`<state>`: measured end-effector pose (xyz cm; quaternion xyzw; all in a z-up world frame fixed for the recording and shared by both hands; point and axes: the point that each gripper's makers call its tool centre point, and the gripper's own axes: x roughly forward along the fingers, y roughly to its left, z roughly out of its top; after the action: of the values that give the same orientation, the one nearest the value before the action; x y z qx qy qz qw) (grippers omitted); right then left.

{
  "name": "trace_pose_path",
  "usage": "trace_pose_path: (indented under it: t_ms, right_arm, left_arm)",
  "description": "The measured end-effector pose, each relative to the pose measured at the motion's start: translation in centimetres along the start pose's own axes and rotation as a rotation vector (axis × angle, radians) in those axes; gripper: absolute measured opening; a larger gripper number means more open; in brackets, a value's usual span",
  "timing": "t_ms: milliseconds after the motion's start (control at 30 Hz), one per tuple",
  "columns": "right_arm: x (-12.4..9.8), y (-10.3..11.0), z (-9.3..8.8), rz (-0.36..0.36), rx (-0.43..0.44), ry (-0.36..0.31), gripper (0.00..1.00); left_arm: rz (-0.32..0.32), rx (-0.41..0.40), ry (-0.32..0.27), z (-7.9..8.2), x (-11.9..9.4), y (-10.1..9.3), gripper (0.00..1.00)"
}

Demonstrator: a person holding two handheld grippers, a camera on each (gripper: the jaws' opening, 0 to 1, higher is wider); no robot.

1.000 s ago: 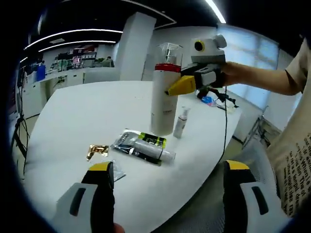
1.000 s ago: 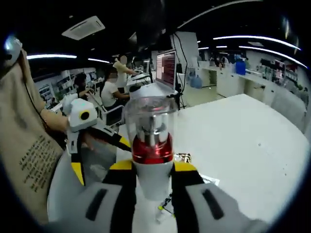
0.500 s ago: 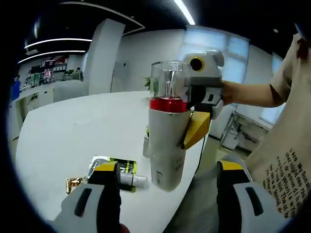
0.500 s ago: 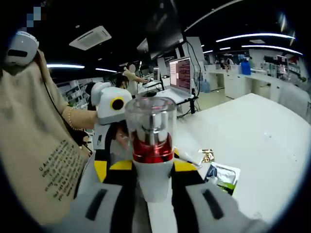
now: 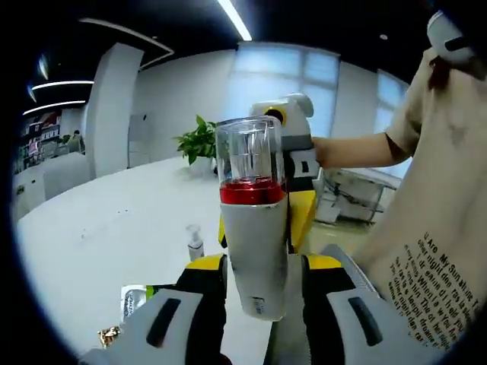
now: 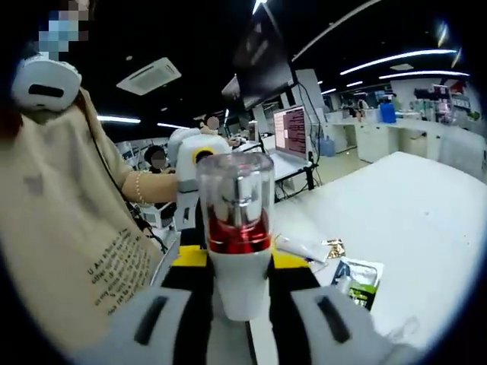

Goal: Arrange the skincare products in the storage area until every visible bottle or jar stands upright without overlapping.

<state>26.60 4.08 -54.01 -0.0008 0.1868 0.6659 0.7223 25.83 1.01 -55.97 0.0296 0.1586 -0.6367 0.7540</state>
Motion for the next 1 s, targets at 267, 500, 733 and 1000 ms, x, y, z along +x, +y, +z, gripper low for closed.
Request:
trace_pose_path:
  t_ms: [267,500,733,1000]
  right_arm:
    - [-0.7,-1.1,1.0,-0.038,-0.014,-0.054,0.28]
    - [-1.7,-3.9,3.3,-0.173,-0.029,-0.137,0.32]
    - [-2.8,-6.1,4.9,-0.258,-0.033,-0.204,0.33]
    - [-4.4,-9.8,7.6,-0.455,-0.079,-0.222,0.33]
  left_arm:
    - [0.043,0.029,0.027,1.1,0.5,1.5,0.24]
    - [0.083,0.023,0.001,3.1,1.3,4.0,0.23]
    - [0.107,0.054,-0.001,4.6,2.0,5.9,0.23]
    - [0.190,0.035,-0.020,5.9,3.0,9.9,0.22]
